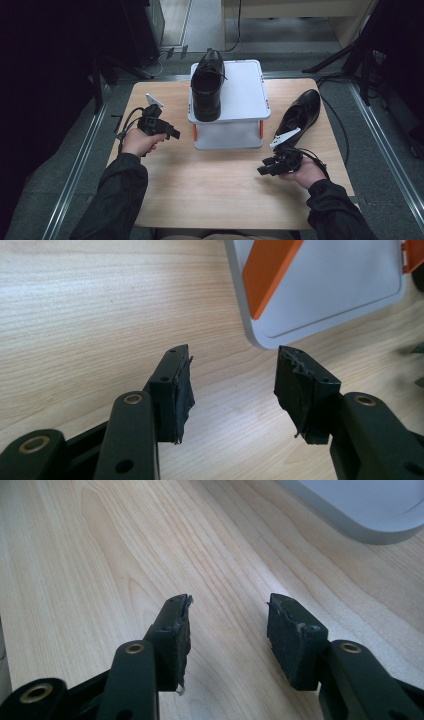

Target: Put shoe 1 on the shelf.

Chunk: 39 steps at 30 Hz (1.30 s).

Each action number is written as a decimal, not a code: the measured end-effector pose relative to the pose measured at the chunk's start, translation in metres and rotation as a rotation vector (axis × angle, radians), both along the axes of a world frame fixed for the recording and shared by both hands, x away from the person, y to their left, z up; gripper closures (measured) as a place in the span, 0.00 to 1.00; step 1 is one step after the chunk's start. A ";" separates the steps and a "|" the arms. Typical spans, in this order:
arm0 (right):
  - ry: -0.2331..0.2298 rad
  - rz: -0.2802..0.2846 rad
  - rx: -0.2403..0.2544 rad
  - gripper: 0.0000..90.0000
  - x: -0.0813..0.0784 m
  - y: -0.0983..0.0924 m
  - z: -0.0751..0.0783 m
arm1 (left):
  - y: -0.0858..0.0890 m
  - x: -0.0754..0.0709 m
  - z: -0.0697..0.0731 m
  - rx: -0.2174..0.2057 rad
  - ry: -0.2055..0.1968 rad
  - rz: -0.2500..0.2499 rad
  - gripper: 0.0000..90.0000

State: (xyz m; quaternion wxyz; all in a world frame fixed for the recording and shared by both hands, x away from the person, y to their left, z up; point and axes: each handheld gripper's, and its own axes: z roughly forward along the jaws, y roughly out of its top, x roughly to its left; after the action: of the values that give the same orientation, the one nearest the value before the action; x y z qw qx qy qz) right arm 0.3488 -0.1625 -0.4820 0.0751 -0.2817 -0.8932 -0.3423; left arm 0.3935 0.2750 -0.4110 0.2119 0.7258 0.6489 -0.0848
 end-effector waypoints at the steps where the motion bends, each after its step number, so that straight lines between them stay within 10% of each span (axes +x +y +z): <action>1: 0.001 0.000 0.001 0.58 -0.001 0.000 0.000 | 0.000 0.000 -0.002 0.001 0.005 -0.005 0.54; 12: 0.015 -0.042 -0.001 0.59 0.001 -0.010 0.001 | -0.004 -0.013 -0.028 -0.066 0.005 -0.025 0.53; 25: -0.015 -0.098 0.051 0.59 0.009 -0.026 0.024 | 0.000 -0.019 -0.034 -0.049 -0.015 -0.046 0.51; 39: 0.033 -0.131 -0.187 0.63 0.054 -0.057 0.101 | 0.002 -0.019 -0.037 -0.028 -0.015 -0.059 0.52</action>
State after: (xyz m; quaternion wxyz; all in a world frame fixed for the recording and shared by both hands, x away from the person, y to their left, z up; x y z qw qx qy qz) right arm 0.4024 -0.2194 -0.3812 0.0405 -0.3509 -0.8996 -0.2568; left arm 0.3749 0.2767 -0.4478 0.2242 0.7423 0.6243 -0.0945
